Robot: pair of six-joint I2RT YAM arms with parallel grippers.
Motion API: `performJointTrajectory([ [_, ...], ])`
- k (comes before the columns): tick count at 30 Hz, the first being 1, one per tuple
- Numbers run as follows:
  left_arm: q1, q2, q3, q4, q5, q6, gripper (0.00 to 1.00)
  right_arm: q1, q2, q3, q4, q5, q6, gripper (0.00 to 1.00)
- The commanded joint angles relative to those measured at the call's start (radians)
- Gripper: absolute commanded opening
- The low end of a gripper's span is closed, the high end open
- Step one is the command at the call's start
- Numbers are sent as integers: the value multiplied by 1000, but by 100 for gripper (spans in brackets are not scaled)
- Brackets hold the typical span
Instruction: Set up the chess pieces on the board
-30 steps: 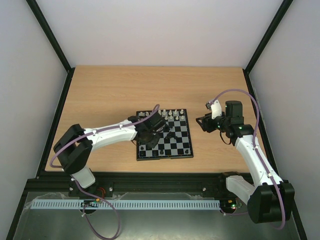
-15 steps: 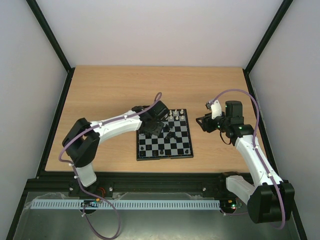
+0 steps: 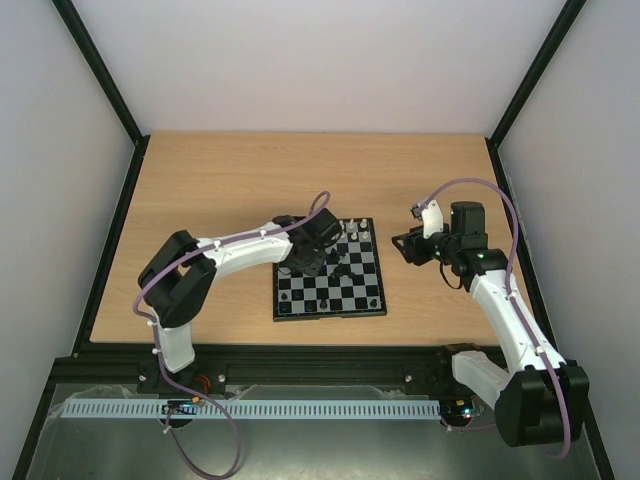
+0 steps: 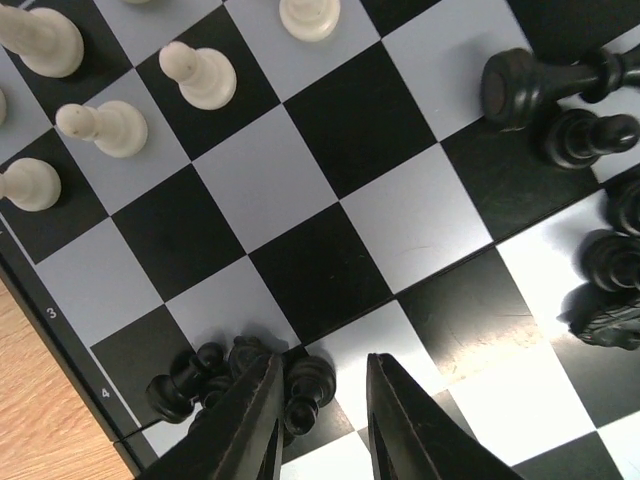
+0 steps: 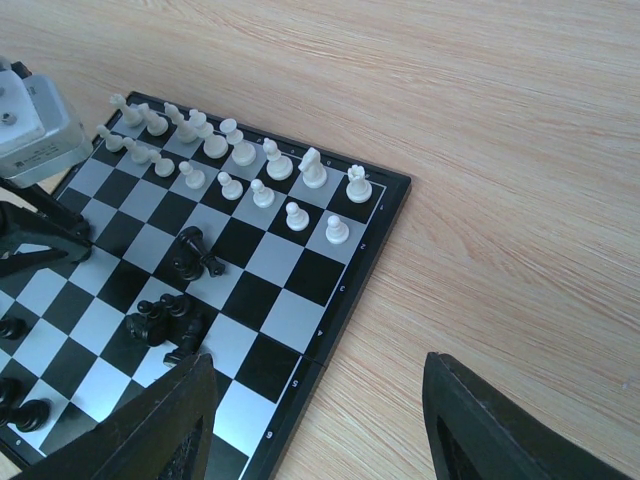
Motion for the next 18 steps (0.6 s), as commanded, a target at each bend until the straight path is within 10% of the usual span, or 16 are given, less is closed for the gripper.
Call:
performJointTrajectory([
  [1, 2, 43, -2, -9, -28, -6, 24, -6, 0, -12, -35, -15, -16, 58],
  [18, -35, 39, -25, -10, 60, 1, 13, -6, 11, -11, -38, -20, -20, 58],
])
